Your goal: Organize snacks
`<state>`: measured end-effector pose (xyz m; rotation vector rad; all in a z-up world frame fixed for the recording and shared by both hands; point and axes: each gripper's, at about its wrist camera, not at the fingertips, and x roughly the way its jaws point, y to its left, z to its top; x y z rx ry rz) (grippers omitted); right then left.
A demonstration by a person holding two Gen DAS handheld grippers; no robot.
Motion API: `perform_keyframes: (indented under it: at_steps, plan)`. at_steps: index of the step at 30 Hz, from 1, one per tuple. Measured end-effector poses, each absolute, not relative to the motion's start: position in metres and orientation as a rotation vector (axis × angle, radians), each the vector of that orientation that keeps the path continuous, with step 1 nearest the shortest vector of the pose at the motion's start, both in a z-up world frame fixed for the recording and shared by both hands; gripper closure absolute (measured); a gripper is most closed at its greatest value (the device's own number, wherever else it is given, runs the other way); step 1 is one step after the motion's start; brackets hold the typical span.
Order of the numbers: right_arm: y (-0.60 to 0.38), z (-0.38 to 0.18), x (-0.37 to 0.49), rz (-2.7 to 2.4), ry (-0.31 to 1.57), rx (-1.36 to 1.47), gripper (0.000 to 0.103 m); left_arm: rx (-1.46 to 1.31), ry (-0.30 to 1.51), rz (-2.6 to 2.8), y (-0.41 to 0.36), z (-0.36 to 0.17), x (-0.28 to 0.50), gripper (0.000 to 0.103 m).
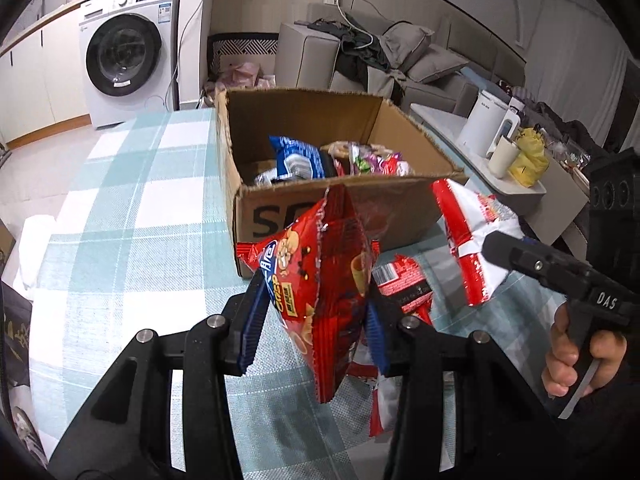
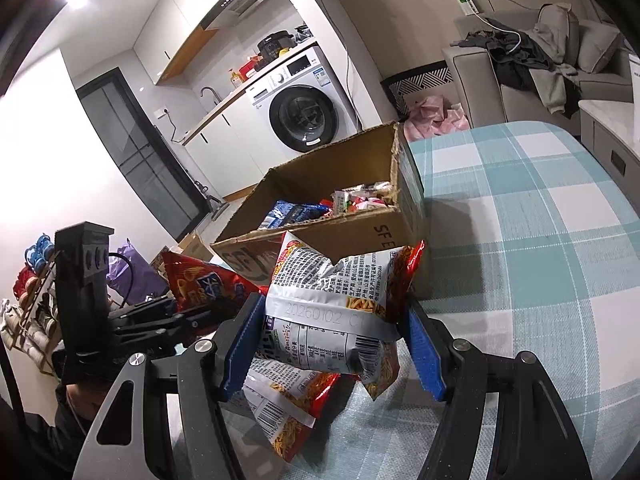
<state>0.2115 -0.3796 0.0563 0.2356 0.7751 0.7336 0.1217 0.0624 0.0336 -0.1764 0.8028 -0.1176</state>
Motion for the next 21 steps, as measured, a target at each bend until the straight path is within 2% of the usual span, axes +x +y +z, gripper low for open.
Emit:
perform_keyframes:
  at_steps: [21]
  plan:
    - [-0.371, 0.105, 0.21, 0.702, 0.7, 0.173, 0.035, -0.191, 0.677, -0.127, 0.087, 0.103, 0.103, 0.063]
